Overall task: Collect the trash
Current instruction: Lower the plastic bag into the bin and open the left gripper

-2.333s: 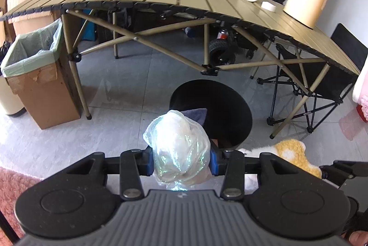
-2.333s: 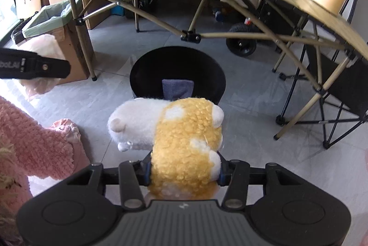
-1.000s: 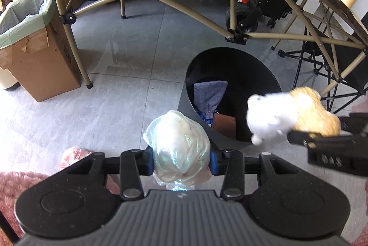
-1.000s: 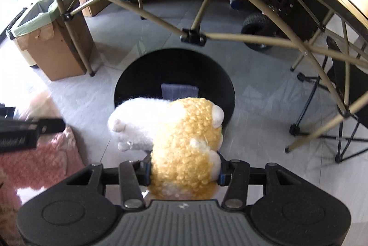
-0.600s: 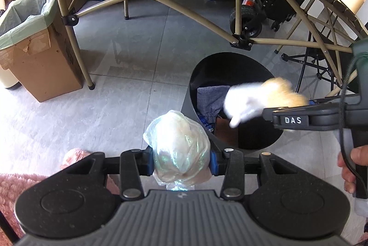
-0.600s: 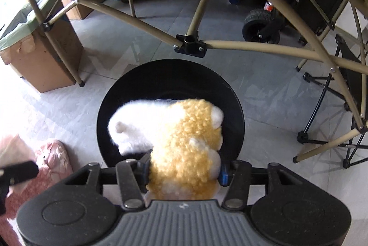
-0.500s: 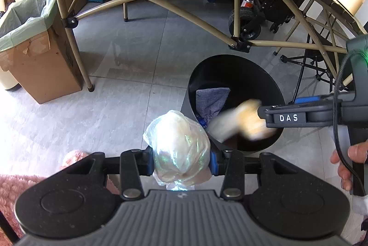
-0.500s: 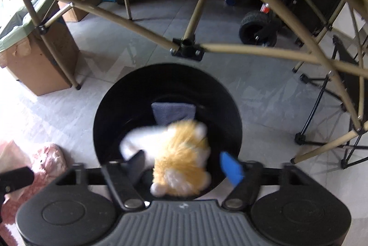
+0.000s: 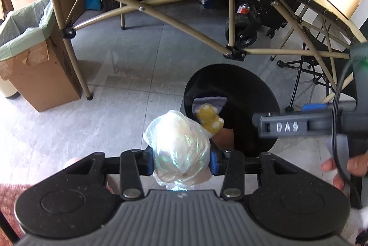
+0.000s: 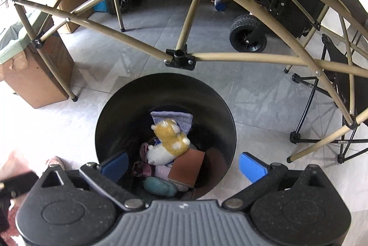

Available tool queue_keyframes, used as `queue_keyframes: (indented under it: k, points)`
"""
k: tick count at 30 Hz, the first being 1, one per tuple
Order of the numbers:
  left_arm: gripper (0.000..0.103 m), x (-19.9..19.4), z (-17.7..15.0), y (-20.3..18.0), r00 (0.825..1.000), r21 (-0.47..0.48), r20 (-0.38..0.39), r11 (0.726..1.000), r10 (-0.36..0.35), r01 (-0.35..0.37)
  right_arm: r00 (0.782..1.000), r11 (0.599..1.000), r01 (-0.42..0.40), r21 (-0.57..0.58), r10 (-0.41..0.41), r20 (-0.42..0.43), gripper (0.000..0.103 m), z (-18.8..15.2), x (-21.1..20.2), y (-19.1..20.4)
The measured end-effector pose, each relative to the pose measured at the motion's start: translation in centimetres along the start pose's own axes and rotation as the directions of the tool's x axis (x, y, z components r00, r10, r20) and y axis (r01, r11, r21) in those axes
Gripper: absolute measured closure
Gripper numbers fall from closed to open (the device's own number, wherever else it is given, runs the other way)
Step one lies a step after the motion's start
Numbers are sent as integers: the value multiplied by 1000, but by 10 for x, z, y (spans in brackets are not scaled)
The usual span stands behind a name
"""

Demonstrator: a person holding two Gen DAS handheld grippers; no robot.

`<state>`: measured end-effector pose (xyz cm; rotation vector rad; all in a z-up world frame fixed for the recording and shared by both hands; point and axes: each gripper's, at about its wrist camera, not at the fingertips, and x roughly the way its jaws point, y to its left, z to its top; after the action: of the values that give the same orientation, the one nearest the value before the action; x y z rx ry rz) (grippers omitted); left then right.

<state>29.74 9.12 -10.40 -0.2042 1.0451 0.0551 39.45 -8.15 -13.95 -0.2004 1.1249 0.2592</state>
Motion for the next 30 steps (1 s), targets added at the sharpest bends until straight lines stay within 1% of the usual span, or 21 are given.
queue_keyframes:
  k: [8, 14, 18, 23, 30]
  points:
    - [60, 0, 17, -16, 1000, 34, 23, 999, -17, 16, 1000, 997, -5, 77, 5, 7, 0, -19, -12, -14]
    - [60, 5, 32, -45, 999, 88, 32, 995, -41, 38, 1000, 987, 19, 162, -22, 13, 0, -43, -28, -39]
    - [60, 14, 41, -66, 998, 107, 29, 993, -54, 50, 999, 974, 43, 222, -47, 11, 0, -59, -35, -57]
    - [60, 31, 46, -86, 998, 121, 10, 991, -58, 56, 998, 957, 64, 283, -67, 1, 0, -71, -37, -77]
    - [60, 59, 54, -95, 997, 106, -51, 993, -51, 56, 996, 950, 84, 302, -92, 10, 0, -75, -40, -82]
